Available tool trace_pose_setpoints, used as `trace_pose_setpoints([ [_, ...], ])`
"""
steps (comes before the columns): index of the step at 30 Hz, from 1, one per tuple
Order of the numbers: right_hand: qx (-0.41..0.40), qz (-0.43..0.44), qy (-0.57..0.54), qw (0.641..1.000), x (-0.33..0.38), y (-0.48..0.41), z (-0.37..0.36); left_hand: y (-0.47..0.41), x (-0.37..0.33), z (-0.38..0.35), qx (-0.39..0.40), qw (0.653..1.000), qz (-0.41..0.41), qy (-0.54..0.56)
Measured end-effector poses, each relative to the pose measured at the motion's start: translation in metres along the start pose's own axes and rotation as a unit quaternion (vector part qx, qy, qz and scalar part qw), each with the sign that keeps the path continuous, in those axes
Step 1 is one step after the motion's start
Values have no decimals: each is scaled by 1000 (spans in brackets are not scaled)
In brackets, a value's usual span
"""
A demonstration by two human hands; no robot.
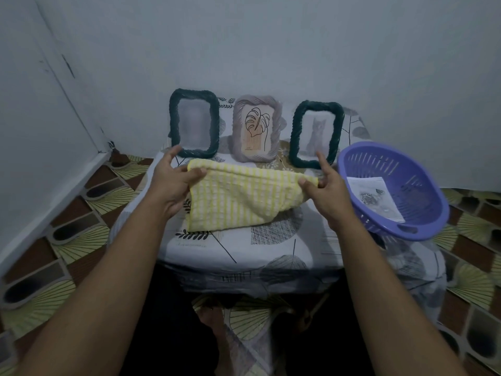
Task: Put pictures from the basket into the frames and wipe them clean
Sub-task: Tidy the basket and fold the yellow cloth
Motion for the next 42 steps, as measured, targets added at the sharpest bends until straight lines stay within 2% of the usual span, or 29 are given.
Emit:
trace_pose_setpoints([
  [2, -29, 8, 99, 995, 6, 1, 5, -1, -3, 2, -14, 999, -19, -38],
  [4, -45, 11, 104, 994, 13, 4, 8, 1, -5, 3, -20, 999, -26, -40],
  [6, -64, 0, 54, 997, 15, 4, 10, 1, -8, 3, -40, 998, -42, -32],
  [10, -74, -38, -121, 989, 18, 3, 10, 7, -27, 5, -103, 986, -124, -37],
  [14, -70, 13, -235, 969, 35, 0, 17, 7, -41, -4, -70, 982, -176, -24],
  [17, -68, 65, -270, 958, 48, 0, 23, 6, -51, -13, -44, 978, -201, -18],
  [24, -111, 90, -217, 966, 59, -1, 38, 8, -65, -25, -31, 964, -262, -32],
  [31, -96, 70, -189, 975, 57, -3, 35, 3, -68, -17, -54, 959, -277, -24],
  [36, -143, 77, -140, 977, 63, -1, 37, 3, -70, -14, -65, 954, -289, -50],
  [42, -119, 73, -140, 980, 59, -4, 32, 2, -67, -9, -77, 949, -297, -76],
])
Point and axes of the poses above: each hand's wrist, its own y-axis away from the middle knuckle, its own z-axis out of the back of the hand, x = y × z, the point moved 6 cm from there along -y, towards the middle knuckle, and after that the axes turned 11 degrees about y, right-handed, at the moved point
